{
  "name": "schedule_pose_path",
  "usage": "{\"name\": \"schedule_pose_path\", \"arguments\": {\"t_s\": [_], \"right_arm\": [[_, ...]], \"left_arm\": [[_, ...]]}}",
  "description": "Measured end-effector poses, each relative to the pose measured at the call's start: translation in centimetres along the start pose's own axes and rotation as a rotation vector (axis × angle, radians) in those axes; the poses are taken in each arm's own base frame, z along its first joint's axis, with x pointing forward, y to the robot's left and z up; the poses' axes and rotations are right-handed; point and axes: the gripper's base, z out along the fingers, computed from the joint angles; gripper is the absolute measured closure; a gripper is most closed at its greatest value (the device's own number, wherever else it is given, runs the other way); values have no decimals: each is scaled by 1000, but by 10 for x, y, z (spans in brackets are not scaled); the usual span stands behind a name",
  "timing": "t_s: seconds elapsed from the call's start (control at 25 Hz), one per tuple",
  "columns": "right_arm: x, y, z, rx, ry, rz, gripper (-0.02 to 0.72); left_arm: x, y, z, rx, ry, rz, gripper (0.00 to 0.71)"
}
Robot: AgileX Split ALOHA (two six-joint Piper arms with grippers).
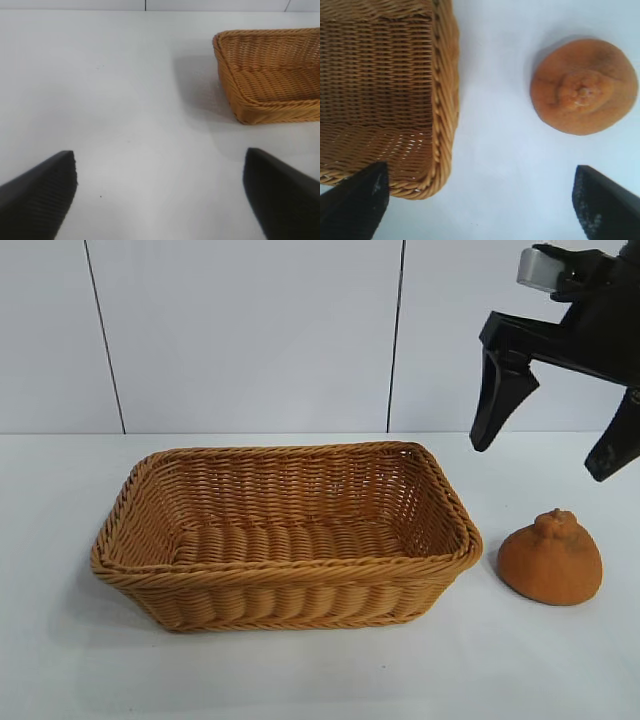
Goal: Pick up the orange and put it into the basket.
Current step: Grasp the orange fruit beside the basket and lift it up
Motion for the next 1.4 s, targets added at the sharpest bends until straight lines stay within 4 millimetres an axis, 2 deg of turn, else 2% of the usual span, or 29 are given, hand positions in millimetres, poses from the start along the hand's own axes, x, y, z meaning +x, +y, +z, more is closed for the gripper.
{"name": "schedule_pose_path", "arguments": {"t_s": [0.2,0.36,0.56,0.92,1.08,1.12,1.2,1.32,1.4], "right_arm": [[-5,-32,-5,32,-28,101,20],[-10,-48,4,44,-29,144,20],[-18,-53,29,40,-25,170,20],[-23,-66,101,19,58,252,20],[-21,-69,115,24,84,254,24],[-21,-69,115,24,87,254,43],[-21,-69,115,24,85,254,139],[-20,-69,115,24,89,249,425],[-21,-69,114,21,85,247,588]], "left_arm": [[0,0,0,0,0,0,69],[0,0,0,0,0,0,69],[0,0,0,0,0,0,69],[0,0,0,0,0,0,69],[0,0,0,0,0,0,69],[0,0,0,0,0,0,69],[0,0,0,0,0,0,69],[0,0,0,0,0,0,69],[0,0,0,0,0,0,69]]}}
